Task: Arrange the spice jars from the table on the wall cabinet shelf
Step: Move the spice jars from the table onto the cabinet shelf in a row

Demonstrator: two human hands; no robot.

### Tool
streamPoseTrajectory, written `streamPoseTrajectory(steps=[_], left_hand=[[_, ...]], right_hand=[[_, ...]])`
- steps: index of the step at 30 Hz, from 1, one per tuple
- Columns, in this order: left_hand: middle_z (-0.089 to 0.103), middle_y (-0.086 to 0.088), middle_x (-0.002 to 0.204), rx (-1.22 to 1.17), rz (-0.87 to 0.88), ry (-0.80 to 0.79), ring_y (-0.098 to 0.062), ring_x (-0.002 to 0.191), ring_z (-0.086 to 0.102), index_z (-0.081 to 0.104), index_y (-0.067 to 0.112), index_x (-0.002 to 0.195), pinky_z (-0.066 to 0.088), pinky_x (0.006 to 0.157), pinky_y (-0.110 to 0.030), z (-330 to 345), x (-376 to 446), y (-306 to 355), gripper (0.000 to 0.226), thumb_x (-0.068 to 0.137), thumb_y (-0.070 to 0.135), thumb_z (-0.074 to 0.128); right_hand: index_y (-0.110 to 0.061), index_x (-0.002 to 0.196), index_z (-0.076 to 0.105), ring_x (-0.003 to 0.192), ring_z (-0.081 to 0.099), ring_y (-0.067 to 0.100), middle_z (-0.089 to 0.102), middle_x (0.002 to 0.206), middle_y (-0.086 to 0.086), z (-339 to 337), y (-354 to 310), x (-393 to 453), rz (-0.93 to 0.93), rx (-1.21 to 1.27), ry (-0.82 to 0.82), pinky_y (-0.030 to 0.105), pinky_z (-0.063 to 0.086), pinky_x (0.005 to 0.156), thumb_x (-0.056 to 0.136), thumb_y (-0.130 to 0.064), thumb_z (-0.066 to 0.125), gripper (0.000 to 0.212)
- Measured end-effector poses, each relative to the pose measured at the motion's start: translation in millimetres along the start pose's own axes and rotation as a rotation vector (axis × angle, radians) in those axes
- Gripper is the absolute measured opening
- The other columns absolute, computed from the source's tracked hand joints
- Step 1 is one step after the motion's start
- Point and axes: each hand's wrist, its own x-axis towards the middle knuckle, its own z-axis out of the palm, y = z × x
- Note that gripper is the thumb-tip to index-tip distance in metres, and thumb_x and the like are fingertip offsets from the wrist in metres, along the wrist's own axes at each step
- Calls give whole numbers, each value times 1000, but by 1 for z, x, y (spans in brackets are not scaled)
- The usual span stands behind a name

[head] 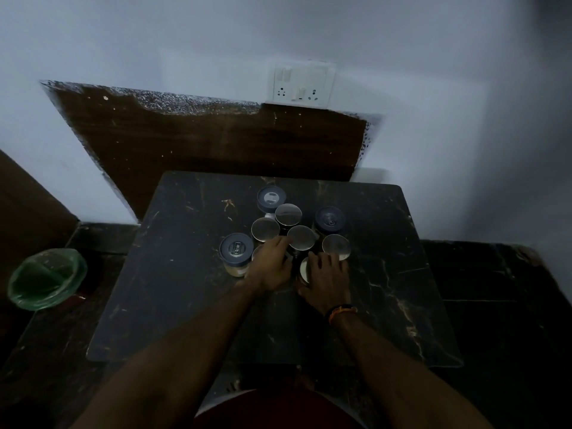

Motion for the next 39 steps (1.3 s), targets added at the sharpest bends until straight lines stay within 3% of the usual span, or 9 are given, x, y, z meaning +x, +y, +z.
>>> streamPoseTrajectory(steps=[4,8,14,17,20,23,26,31,39], left_hand=[[54,-7,139,-12,-31,11,-21,129,46,48,13,140,34,105,-30,1,6,1,50,91,16,57],[62,-2,128,-146,-87,61,-13,115,54,56,16,132,44,96,-28,-2,8,3,44,88,11,55],[69,9,105,-334,-189,153,-4,99,63,67,16,115,47,87,-18,-11,15,-7,28,95,3,52],[72,-1,100,-579,-306,192,-14,93,69,68,13,105,55,86,-27,-14,16,-12,24,96,-1,51],[72,-17,102,-872,-385,200,-26,90,69,67,3,106,58,78,-29,-21,15,-7,20,100,3,48],[72,-17,106,-1231,-441,34,-21,94,74,61,7,118,59,74,-29,-31,20,10,28,103,26,46],[67,-27,123,-1676,-514,-140,-41,114,66,51,10,133,57,90,-50,-40,31,27,49,100,46,49],[48,-32,144,-1991,-442,-207,-49,130,50,40,9,147,43,107,-58,-51,34,45,64,97,43,59],[46,-32,145,-2023,-209,-4,-53,127,52,45,9,145,44,101,-66,-64,39,82,67,86,23,73]], right_hand=[[-22,144,44,128,46,32,54,138,11,5,3,3,15,19,22,46,37,105,83,-62,60,74],[-27,133,46,120,48,29,56,128,8,0,3,8,73,95,9,41,40,99,73,-60,67,71],[-28,121,49,108,54,25,44,120,4,-41,7,24,81,495,13,33,50,81,64,-40,87,70],[-35,121,52,109,47,13,45,126,-3,-85,23,43,-12,658,-4,32,45,90,65,-39,89,67],[-43,126,50,115,43,13,44,128,-7,-134,39,58,-99,740,-56,32,43,87,60,-30,93,80],[-46,126,52,118,51,15,47,126,-15,-175,47,66,-188,878,-84,27,49,81,56,-23,95,86],[-43,131,56,120,55,17,51,132,-8,-204,50,71,-285,1006,-102,36,58,89,56,-17,97,89],[-41,133,60,125,58,11,60,138,-11,-227,55,75,-404,1205,-101,40,57,100,60,-17,94,84],[-28,136,62,129,57,19,62,139,-3,-222,44,84,-349,1603,18,35,54,96,81,-22,77,57]])
